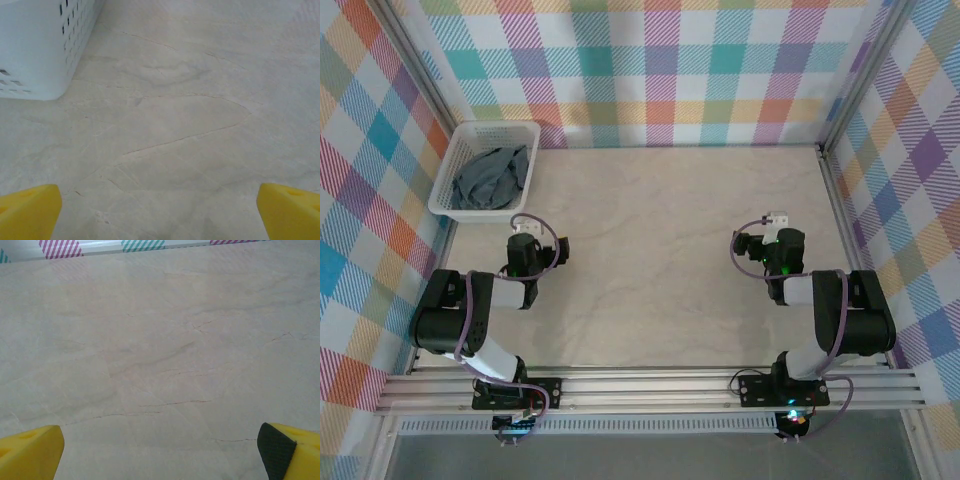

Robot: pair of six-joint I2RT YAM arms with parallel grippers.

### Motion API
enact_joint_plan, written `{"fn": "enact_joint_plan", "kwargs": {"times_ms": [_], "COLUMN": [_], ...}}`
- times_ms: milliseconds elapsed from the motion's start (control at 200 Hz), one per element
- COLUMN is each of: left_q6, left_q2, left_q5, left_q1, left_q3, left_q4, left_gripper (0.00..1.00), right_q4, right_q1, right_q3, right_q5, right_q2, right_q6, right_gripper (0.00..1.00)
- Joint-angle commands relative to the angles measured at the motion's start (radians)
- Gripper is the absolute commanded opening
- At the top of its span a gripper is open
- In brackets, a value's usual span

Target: Fold the inside-out t-shirt

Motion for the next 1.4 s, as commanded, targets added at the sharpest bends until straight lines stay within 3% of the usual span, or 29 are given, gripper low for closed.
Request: {"fn": "enact_joint_plan", "kwargs": {"times_ms": [0,670,735,810,935,1010,1070,1215,1300,1395], "left_q6": [0.013,0.015,0.042,0.051,-0.059,-0.177,-0.29,-0.432,-0.491,-0.494], "left_q2": [-0.009,-0.01,-0.024,-0.097,-0.397,-0.522,-0.533,-0.263,-0.054,0.2], "left_q5": [0.011,0.018,0.049,-0.018,-0.15,-0.175,-0.226,-0.219,-0.09,-0.002], "left_q1": [0.008,0.011,0.002,-0.028,-0.052,-0.052,-0.047,0.067,0.178,0.244], "left_q3": [0.014,0.012,-0.007,-0.046,0.066,0.176,0.326,0.823,1.04,1.318], "left_q4": [0.035,0.04,0.063,0.075,-0.37,-0.553,-0.722,-1.201,-1.323,-1.439], "left_gripper": [1.0,1.0,1.0,1.0,1.0,1.0,1.0,1.0,1.0,1.0], "right_q4": [0.018,0.038,-0.062,-0.323,-0.749,-0.931,-1.034,-1.223,-1.317,-1.34], "right_q1": [-0.004,-0.004,-0.002,0.004,0.006,0.013,0.042,0.129,0.163,0.181], "right_q3": [0.013,-0.009,-0.011,0.044,0.232,0.36,0.462,0.674,0.754,0.768], "right_q5": [-0.019,0.011,0.041,0.134,0.051,-0.107,-0.218,-0.4,-0.396,-0.406], "right_q2": [-0.008,-0.042,-0.168,-0.35,-0.498,-0.484,-0.433,-0.253,-0.176,-0.15], "right_q6": [-0.01,0.002,0.007,0.116,0.296,0.364,0.389,0.38,0.377,0.374], "right_gripper": [1.0,1.0,1.0,1.0,1.0,1.0,1.0,1.0,1.0,1.0]}}
